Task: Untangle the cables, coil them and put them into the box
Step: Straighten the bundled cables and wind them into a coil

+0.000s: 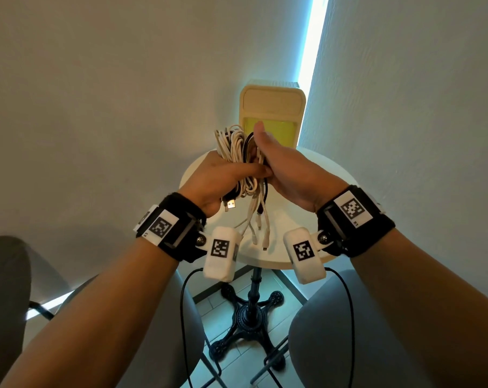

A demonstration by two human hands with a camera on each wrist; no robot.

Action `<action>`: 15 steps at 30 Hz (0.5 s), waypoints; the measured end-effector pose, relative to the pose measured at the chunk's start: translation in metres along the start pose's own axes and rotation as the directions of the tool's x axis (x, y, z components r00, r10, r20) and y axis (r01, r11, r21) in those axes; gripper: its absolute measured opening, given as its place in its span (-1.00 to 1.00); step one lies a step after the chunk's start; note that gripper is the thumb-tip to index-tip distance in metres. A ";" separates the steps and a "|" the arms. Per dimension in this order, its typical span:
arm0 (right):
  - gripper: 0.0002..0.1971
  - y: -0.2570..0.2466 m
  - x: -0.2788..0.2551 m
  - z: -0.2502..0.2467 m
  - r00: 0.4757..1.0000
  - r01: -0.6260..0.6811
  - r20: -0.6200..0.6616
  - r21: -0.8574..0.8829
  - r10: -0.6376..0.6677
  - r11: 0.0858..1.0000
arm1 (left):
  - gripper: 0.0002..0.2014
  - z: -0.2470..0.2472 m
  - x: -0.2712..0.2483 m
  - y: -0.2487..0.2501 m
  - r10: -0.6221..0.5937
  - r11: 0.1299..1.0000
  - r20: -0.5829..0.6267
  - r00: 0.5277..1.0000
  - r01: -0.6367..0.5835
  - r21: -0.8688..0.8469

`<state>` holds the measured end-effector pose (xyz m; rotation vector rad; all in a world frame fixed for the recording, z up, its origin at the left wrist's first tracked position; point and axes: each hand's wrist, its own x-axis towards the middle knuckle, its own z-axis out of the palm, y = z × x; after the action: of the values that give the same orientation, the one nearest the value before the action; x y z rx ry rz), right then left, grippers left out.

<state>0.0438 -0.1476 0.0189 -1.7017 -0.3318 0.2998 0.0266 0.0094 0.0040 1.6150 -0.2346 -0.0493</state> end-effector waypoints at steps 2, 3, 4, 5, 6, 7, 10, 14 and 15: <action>-0.19 -0.003 -0.002 -0.003 1.000 0.018 -0.014 -0.133 -0.020 0.991 | -0.93 0.001 0.002 0.001 0.004 1.000 -0.029 1.000 -0.003 0.011; -0.30 -0.006 -0.003 -0.004 0.999 0.033 -0.009 -0.182 -0.036 0.983 | -0.94 0.002 0.004 0.001 0.010 1.000 -0.043 0.999 -0.009 0.016; -0.38 -0.009 -0.005 -0.006 0.999 0.039 -0.001 -0.212 -0.041 0.976 | -0.93 0.003 0.005 0.001 0.015 1.000 -0.049 0.999 -0.014 0.018; -0.43 -0.012 -0.007 -0.009 0.999 0.040 0.005 -0.221 -0.040 0.974 | -0.88 0.003 0.006 0.000 0.015 1.000 -0.049 0.999 -0.014 0.016; -0.48 -0.016 -0.008 -0.010 0.999 0.039 0.003 -0.220 -0.039 0.975 | -0.83 0.003 0.007 -0.001 0.008 1.000 -0.046 0.999 -0.008 0.010; -0.52 -0.018 -0.009 -0.011 0.999 0.037 -0.012 -0.209 -0.041 0.977 | -0.79 0.003 0.008 -0.001 -0.004 1.000 -0.046 0.999 0.004 0.003; -0.61 -0.019 -0.010 -0.006 0.994 0.045 -0.091 -0.209 -0.065 0.977 | -0.80 0.002 0.011 -0.001 -0.040 0.999 -0.063 0.997 0.039 -0.013; -0.82 -0.017 -0.009 -0.008 0.929 0.186 -0.254 -0.305 -0.268 0.934 | -0.77 0.001 0.014 -0.004 -0.068 0.998 -0.061 0.996 0.067 -0.021; -0.86 -0.017 -0.008 -0.010 0.913 0.224 -0.256 -0.339 -0.319 0.914 | -0.74 0.001 0.014 -0.005 -0.078 0.997 -0.050 0.996 0.077 -0.025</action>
<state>0.0389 -0.1571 0.0375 -1.9409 -0.3955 -0.2385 0.0408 0.0064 0.0002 1.5998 -0.1319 -0.0702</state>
